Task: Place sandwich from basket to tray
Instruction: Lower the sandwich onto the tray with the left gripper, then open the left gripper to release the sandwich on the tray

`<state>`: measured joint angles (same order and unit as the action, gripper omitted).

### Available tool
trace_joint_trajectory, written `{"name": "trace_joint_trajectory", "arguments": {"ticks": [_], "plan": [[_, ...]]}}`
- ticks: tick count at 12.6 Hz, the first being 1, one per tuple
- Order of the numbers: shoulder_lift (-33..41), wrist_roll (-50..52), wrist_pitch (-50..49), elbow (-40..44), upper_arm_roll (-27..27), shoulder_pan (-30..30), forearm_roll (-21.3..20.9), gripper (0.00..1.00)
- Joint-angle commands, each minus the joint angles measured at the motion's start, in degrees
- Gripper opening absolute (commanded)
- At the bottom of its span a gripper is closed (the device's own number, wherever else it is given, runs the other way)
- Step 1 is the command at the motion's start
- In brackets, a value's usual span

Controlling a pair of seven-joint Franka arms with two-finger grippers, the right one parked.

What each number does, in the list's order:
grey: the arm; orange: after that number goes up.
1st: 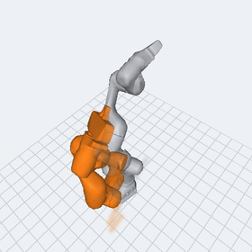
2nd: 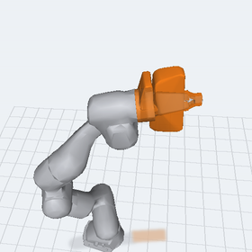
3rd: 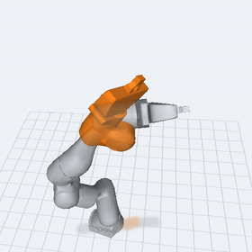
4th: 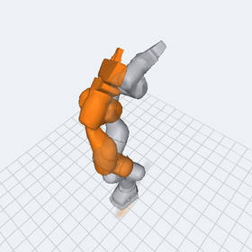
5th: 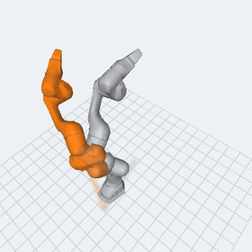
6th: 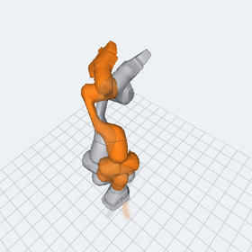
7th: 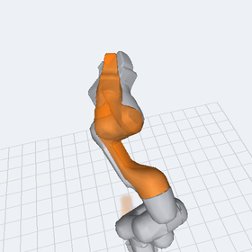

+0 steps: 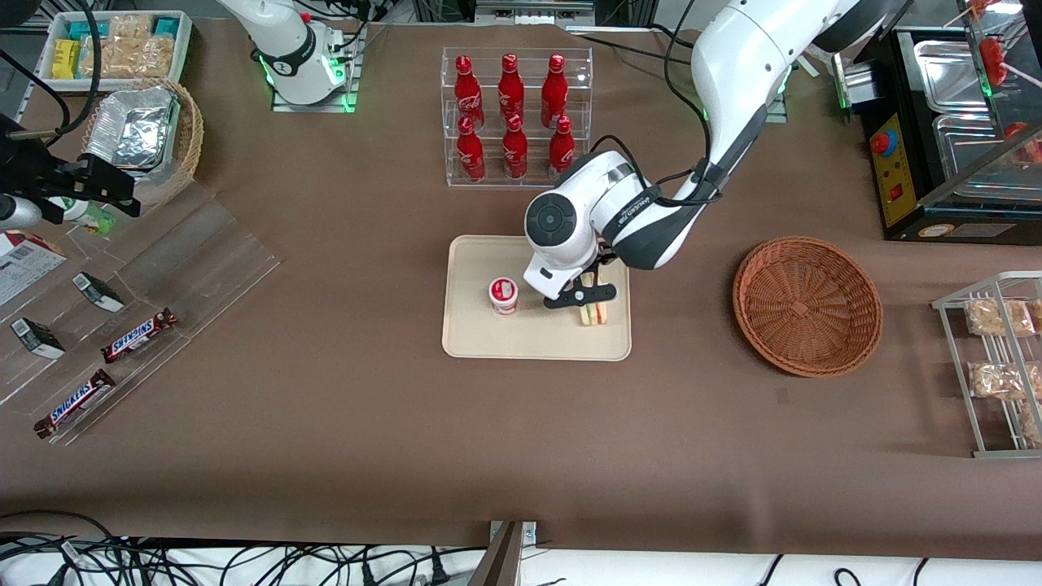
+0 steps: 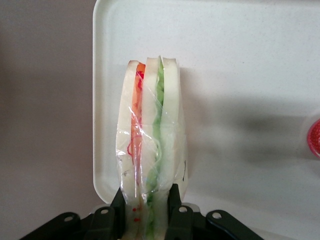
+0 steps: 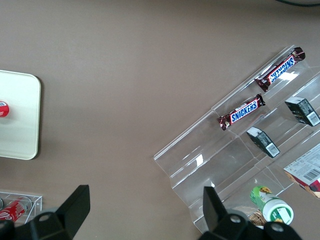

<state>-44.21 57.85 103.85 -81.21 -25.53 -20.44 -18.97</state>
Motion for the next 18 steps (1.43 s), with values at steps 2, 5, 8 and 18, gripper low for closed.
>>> {"name": "trace_joint_trajectory", "arguments": {"ticks": [2,5,8,18], "plan": [[-1.58,-0.01,-1.64,2.46,0.21,-1.88,-1.24,0.36],[-1.84,-0.01,-1.64,2.29,0.21,-1.97,-1.24,0.36],[-2.37,-0.01,-1.64,2.29,0.21,-2.32,-1.33,0.37],[-2.46,0.34,-1.72,6.05,0.92,-1.80,-0.89,0.87]]}}
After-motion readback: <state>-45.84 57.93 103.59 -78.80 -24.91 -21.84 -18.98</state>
